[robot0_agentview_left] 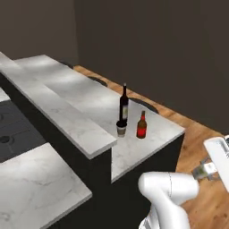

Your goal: Move the drinks to the dining counter.

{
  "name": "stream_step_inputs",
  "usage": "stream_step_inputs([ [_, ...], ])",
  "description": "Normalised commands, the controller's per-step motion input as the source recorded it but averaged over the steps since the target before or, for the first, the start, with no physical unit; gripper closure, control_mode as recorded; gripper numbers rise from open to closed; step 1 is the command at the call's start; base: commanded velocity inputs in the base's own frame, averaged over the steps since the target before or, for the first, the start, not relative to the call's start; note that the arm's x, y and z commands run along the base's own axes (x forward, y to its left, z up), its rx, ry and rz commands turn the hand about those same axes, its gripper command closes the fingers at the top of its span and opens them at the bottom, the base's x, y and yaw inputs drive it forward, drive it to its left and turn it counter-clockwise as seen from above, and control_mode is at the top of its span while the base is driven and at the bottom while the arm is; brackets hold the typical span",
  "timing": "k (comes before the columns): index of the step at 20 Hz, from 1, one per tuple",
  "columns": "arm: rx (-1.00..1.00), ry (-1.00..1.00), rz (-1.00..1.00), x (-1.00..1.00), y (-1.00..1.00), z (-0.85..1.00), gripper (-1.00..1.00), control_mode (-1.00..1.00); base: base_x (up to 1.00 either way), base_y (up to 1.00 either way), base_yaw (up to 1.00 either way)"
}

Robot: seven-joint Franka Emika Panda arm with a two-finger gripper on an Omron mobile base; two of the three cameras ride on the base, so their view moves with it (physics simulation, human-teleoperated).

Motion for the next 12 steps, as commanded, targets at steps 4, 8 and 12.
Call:
stream_step_inputs([
  [4,0.0,0.0,0.0,0.0,0.0,0.0,1.0,1.0,0.31,0.0,0.65],
  [8,0.0,0.0,0.0,0.0,0.0,0.0,1.0,1.0,0.22,0.0,0.6],
  [12,0.0,0.0,0.0,0.0,0.0,0.0,1.0,1.0,0.05,-0.07,0.45],
])
